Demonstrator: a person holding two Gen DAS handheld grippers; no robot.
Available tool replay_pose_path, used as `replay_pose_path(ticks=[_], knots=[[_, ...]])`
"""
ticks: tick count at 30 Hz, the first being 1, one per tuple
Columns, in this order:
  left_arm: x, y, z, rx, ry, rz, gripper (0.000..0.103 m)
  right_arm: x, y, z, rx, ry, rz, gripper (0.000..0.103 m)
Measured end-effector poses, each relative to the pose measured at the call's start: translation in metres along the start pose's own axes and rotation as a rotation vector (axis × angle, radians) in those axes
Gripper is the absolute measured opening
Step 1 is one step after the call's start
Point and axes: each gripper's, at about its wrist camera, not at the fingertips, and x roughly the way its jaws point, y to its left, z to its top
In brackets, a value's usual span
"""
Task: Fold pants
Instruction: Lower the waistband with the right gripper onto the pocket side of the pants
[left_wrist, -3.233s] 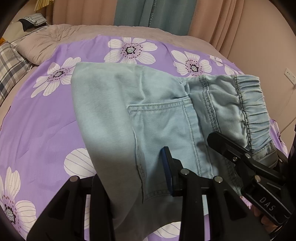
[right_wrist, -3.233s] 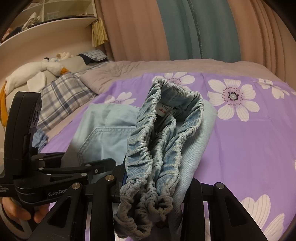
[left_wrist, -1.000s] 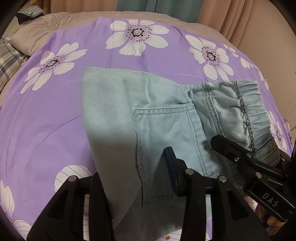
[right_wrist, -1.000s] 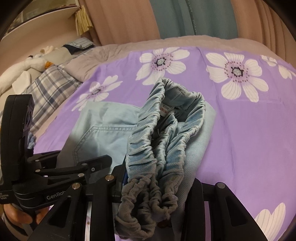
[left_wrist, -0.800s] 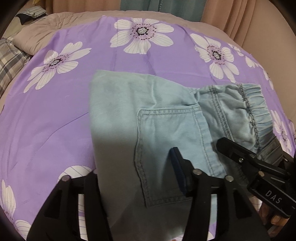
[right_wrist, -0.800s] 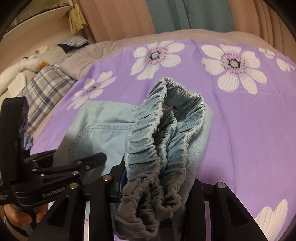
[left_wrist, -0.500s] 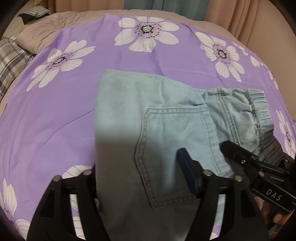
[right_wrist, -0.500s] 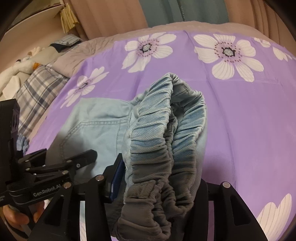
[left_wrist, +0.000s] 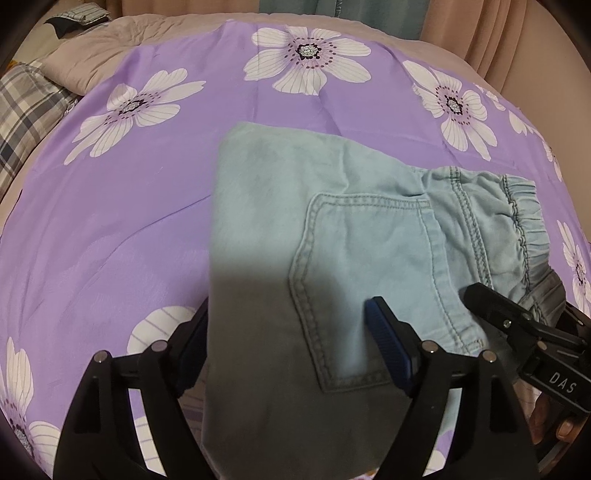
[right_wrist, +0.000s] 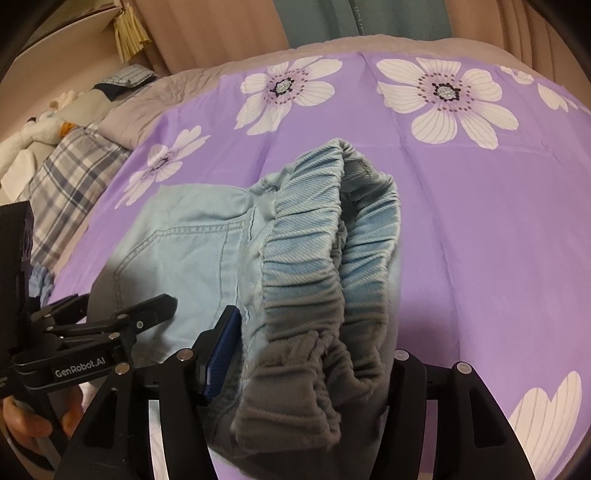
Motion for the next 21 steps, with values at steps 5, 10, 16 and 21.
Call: replay_pose_path(ticks=[5,10,16,21], knots=[[-0.006,0.001,-0.007,-0.001,0.006,0.006,0.082,-0.006,-0.002,-0.004,0.007,0.003,-0.009,0.059],[-0.011,0.003,-0.015,0.004,0.01,0.007,0.082,-0.014,-0.003,-0.011,0.011,0.003,-0.019,0.06],[-0.018,0.005,-0.024,0.002,0.013,0.004,0.082,-0.023,-0.004,-0.015,0.006,0.0,-0.024,0.06],[-0.014,0.003,-0.03,0.003,0.015,0.007,0.081,-0.022,-0.002,-0.017,-0.005,0.004,-0.038,0.062]])
